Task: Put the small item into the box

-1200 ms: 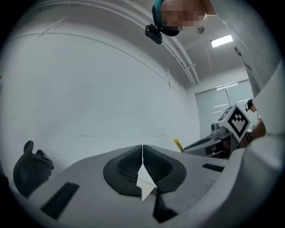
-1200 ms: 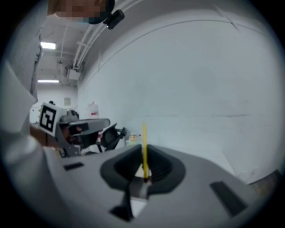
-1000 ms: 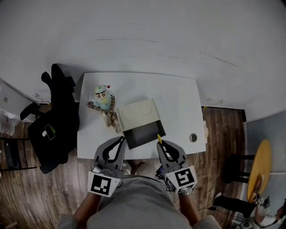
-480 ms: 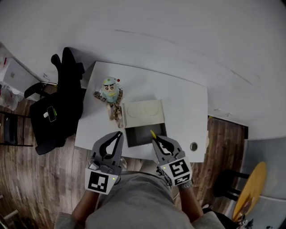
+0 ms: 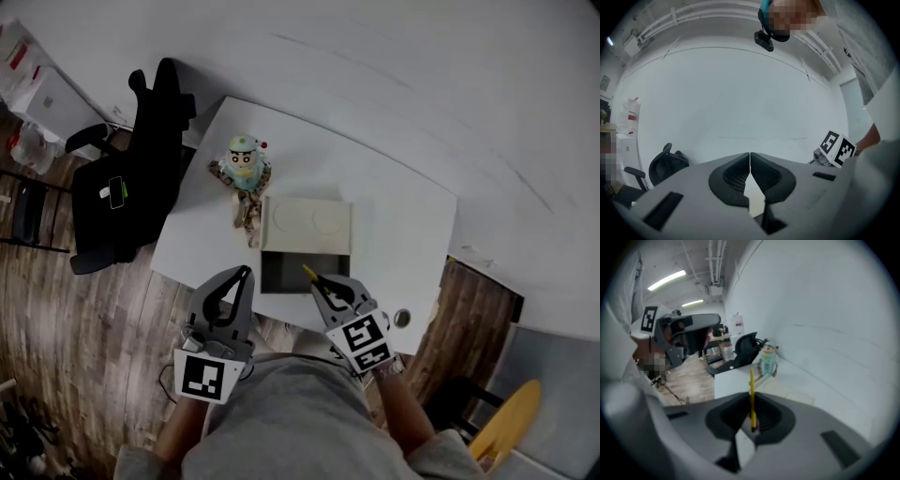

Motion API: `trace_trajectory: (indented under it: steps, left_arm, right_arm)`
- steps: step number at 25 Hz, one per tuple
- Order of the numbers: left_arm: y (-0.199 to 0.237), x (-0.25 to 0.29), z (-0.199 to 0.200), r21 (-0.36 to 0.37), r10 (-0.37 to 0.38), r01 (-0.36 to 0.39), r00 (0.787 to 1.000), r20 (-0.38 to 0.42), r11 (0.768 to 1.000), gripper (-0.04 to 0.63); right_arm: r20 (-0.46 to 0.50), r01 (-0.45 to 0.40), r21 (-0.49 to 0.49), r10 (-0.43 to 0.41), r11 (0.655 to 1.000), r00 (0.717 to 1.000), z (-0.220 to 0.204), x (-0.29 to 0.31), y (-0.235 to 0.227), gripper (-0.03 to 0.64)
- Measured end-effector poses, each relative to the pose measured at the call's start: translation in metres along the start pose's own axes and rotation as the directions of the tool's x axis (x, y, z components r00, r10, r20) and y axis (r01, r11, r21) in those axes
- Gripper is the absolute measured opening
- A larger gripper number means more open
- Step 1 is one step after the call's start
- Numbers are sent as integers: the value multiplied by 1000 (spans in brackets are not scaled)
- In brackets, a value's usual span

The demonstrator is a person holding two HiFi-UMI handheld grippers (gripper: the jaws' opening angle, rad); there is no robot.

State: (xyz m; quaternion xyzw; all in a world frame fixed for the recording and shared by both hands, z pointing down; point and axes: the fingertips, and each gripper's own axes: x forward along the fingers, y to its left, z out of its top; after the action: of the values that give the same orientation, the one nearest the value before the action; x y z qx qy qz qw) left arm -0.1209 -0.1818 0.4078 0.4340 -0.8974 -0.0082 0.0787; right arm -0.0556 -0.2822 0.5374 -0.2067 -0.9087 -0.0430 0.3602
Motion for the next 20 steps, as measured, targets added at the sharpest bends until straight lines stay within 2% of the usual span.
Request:
trace_trajectory:
  steps: [9,15,20]
  left_arm:
    - [-1,-1,-16,-16,94,-95,995,-32,995,36]
    - [0,2,-30,-48,146,-149,988,-51,988,35]
    - [-7,1,-49,-74,163,-170,983,-87,983,35]
  right_arm:
    - [-144,-123,-82,110,989,983,-35,42,-4,60]
    - [-237,-194,-101,166,976,957,-64,68,-4,60]
    - [-303,-218,-104,178,970,936,-93,89,-5,60]
